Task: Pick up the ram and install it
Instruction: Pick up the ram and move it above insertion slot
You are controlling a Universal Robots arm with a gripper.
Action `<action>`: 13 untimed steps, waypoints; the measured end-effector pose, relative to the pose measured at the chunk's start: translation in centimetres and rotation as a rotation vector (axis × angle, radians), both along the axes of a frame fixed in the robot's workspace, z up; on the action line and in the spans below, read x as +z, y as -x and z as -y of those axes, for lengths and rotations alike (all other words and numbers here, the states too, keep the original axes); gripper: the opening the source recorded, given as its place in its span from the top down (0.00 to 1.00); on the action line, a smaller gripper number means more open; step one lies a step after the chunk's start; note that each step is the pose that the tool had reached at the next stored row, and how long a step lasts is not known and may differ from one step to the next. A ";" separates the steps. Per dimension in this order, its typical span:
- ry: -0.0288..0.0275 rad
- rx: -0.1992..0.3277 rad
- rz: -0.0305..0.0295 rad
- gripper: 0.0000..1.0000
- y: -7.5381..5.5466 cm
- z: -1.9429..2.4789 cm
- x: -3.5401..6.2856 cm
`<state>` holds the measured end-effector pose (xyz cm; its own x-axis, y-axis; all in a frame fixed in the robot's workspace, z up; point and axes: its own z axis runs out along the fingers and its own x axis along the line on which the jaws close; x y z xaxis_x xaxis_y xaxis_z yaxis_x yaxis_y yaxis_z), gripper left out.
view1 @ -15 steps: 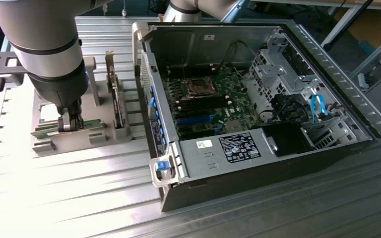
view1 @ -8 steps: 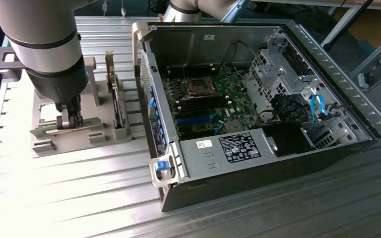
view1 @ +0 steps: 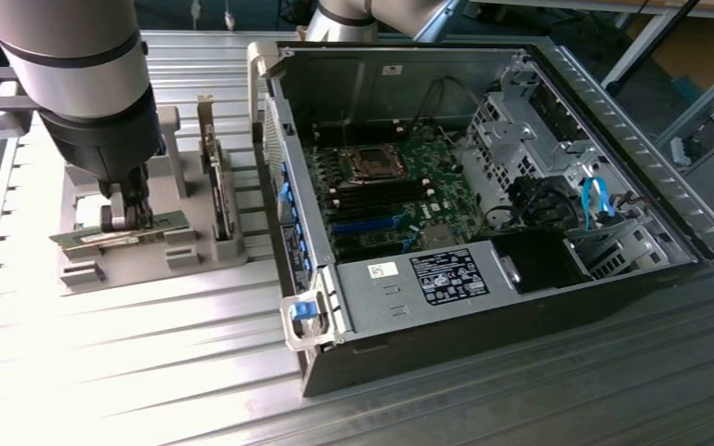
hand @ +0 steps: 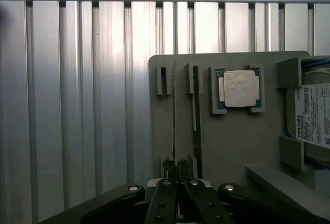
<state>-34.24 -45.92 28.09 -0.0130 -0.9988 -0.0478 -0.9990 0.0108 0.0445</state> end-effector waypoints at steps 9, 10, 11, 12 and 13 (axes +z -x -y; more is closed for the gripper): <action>0.0000 0.000 0.0000 0.88 -0.1 0.00 2.13; -0.0001 0.000 0.0001 0.88 -0.1 0.00 2.34; 0.0000 0.000 0.0000 0.88 -0.2 0.00 2.57; 0.0000 0.000 0.0000 0.88 -0.2 0.00 2.75; 0.0000 0.000 0.0000 0.88 -0.2 0.00 2.94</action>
<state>-34.05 -45.92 31.03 -0.0130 -0.9988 -0.0478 -0.9990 0.0108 0.0445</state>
